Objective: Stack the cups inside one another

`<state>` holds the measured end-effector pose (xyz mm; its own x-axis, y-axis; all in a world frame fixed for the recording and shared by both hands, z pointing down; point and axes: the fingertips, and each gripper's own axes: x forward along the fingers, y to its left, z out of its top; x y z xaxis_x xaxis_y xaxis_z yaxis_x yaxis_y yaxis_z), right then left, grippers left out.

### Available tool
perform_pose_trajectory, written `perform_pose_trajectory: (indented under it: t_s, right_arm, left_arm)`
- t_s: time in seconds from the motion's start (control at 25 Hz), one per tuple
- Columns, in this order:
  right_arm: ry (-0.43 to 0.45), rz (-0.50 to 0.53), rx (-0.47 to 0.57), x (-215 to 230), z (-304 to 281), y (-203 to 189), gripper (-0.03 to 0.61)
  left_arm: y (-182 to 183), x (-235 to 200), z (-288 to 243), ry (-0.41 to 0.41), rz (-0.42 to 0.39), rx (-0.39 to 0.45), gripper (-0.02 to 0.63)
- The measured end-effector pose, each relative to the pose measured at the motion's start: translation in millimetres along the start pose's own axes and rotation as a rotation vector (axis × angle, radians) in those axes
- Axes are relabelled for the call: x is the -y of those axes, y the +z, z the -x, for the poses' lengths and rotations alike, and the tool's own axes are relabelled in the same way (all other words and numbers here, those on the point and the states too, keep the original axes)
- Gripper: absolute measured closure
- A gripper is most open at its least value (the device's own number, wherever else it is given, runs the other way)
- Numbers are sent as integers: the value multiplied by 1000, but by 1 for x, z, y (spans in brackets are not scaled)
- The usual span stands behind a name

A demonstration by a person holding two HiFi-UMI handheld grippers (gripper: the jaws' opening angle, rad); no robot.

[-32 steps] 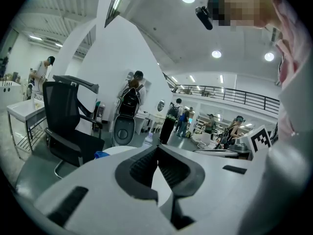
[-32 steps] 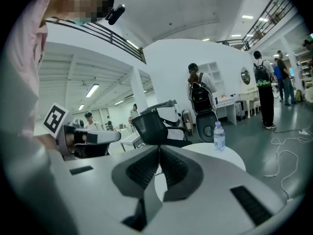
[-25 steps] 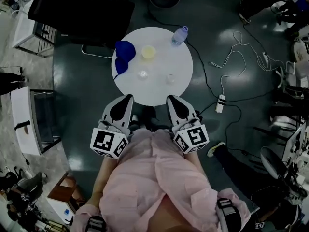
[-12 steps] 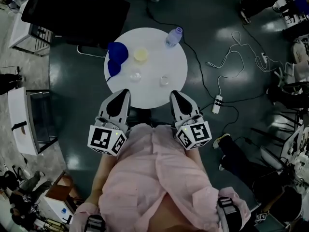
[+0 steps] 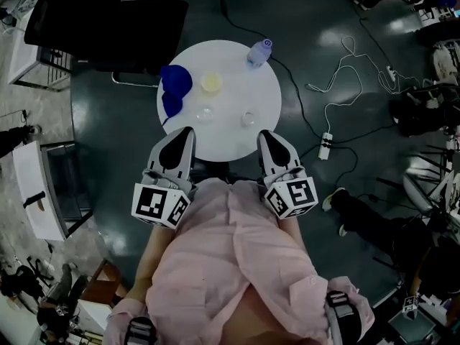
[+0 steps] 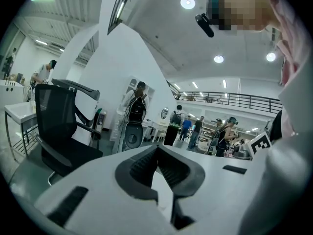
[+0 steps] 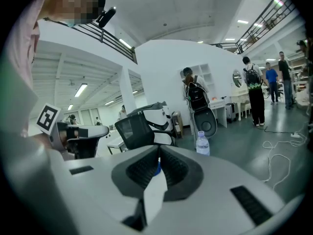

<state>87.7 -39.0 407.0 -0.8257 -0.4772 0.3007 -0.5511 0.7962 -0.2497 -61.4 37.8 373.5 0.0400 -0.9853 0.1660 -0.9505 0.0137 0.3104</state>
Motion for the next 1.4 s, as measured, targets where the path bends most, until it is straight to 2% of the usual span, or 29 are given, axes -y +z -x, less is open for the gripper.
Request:
perform_pose_trajectory:
  t_s: [0.4, 1.4]
  right_arm:
    - [-58, -10, 2, -13, -18, 9, 546]
    - [-144, -43, 40, 12, -2, 10, 546]
  left_arm:
    - [25, -28, -14, -45, -21, -4, 595]
    - [15, 1, -37, -140, -40, -33, 595]
